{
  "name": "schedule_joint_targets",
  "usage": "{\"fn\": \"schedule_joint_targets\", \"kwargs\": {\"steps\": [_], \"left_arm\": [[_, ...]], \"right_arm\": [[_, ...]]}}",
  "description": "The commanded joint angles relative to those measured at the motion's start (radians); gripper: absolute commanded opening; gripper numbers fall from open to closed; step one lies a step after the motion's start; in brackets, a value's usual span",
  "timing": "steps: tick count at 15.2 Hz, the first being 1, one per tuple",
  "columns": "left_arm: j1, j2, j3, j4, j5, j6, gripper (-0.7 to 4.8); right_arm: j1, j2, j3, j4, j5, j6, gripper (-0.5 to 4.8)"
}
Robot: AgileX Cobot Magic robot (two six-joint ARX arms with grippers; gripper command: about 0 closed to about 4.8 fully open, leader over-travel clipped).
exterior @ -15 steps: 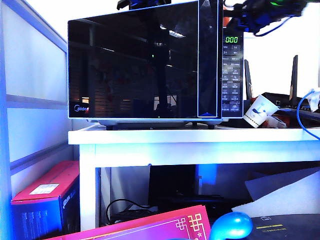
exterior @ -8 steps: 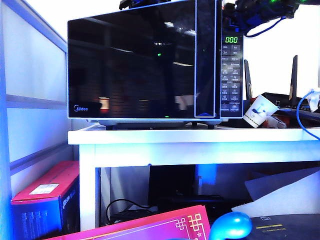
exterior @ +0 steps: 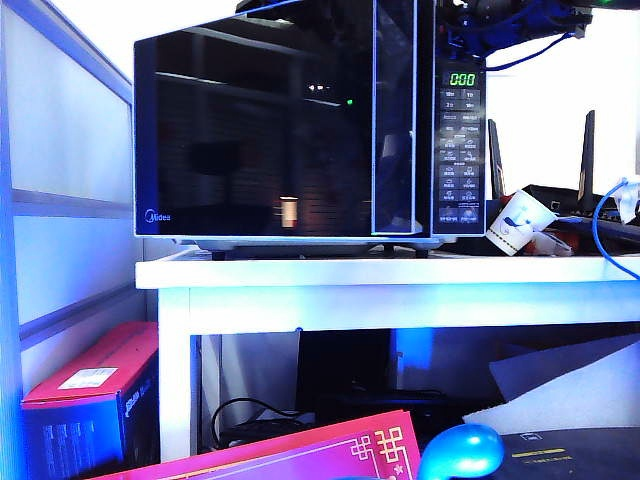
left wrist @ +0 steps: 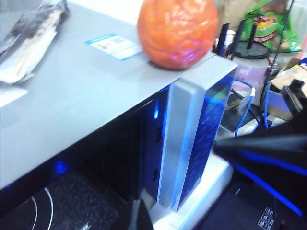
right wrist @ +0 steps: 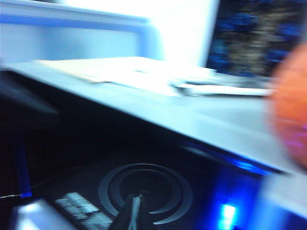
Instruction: Open the microwave door, place the orange inside the microwave, then close the microwave door.
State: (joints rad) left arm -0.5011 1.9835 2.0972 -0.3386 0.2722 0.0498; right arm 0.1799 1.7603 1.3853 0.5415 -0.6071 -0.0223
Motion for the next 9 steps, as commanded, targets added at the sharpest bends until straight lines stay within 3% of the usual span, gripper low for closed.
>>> {"fn": "schedule_joint_targets", "kwargs": {"steps": [1,9], "left_arm": [[-0.003,-0.010,-0.004,-0.027,-0.005,-0.002,-0.05],[-0.002,-0.024,0.064,-0.056,-0.006,0.002,-0.05]], "right_arm": [[0.016,-0.008,0.004,0.016,-0.056,0.019,0.00],[0.066,-0.016,0.004,0.017,-0.131,0.030,0.00]]}}
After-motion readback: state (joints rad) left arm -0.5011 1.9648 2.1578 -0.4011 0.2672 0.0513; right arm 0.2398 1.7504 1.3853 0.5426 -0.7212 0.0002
